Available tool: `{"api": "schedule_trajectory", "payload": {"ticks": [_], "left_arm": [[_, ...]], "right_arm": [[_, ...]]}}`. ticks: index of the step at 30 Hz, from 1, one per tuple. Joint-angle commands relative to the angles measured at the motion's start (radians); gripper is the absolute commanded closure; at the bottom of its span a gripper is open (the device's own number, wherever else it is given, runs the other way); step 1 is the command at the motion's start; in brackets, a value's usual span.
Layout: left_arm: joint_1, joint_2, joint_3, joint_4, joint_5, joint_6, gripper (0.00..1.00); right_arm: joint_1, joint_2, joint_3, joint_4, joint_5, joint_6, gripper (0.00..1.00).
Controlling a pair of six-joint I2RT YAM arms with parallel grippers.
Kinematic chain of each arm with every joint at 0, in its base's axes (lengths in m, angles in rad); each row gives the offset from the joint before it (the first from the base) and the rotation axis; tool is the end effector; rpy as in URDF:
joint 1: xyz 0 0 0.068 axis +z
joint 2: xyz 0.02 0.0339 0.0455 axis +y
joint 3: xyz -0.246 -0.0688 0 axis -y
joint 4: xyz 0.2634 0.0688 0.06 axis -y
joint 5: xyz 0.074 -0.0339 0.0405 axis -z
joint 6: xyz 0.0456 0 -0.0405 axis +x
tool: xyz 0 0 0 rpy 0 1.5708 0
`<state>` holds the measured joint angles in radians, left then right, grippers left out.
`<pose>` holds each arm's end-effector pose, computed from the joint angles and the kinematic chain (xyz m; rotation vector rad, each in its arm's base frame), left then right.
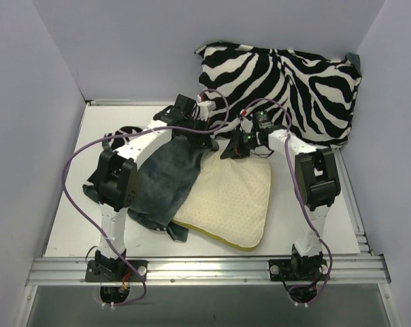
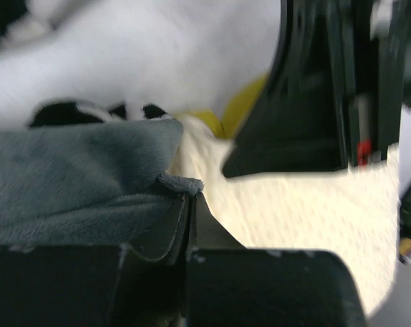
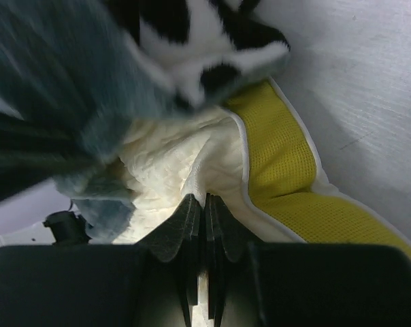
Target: Put the pillow into the pillowcase
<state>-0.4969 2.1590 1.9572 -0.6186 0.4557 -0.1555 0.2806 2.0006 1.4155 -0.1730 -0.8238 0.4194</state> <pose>0.4343 -0.2584 0.2401 0.6345 2.3682 -0.8444 0.4245 0.1572 0.1695 -0.2760 2.3601 1.3030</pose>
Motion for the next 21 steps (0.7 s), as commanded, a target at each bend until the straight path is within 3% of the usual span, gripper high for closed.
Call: {"api": "schedule_trajectory", "payload": {"ticks": [1,3,5,7,8,12,16,17,18,19,21], "left_arm": [[-0.023,-0.157,-0.21,0.181,0.206,-0.187,1.0],[-0.002,-0.165,-0.288,0.18,0.192,-0.162,1.0],[0.015,-0.151,-0.285,0.137,0.079,-0.129,1.0],[0.038,-0.113,-0.226,0.119,0.009,-0.115,1.0],[0.053,-0.105,-0.201,0.082,-0.103,-0.089,1.0],[0.023,-0.041,-0.051,-0.071,-0.279,0.042,1.0],[-0.067,-0.024,-0.078,-0.144,-0.175,0.053,1.0],[-0.078,-0.027,-0.096,-0.12,-0.114,0.01,1.0],[-0.081,-0.05,-0.13,-0.086,0.063,-0.025,1.0],[-0.069,-0.074,-0.211,-0.031,0.121,-0.121,1.0],[-0.039,-0.169,-0.32,0.242,0.226,-0.224,1.0]], "right_arm": [[-0.024,-0.055,0.014,0.145,-0.096,0.097,1.0],[-0.032,-0.074,-0.003,0.194,-0.135,0.124,1.0],[-0.031,-0.094,-0.033,0.237,-0.187,0.134,1.0],[-0.029,-0.14,-0.084,0.266,-0.222,0.131,1.0],[-0.029,-0.154,-0.096,0.273,-0.253,0.118,1.0],[-0.018,-0.197,-0.124,0.141,-0.27,-0.087,1.0],[0.017,-0.174,-0.119,0.106,-0.242,-0.129,1.0],[0.023,-0.171,-0.116,0.107,-0.236,-0.131,1.0],[0.028,-0.168,-0.115,0.11,-0.229,-0.131,1.0],[0.028,-0.169,-0.113,0.112,-0.225,-0.13,1.0],[0.023,-0.184,-0.121,0.112,-0.219,-0.133,1.0]]}}
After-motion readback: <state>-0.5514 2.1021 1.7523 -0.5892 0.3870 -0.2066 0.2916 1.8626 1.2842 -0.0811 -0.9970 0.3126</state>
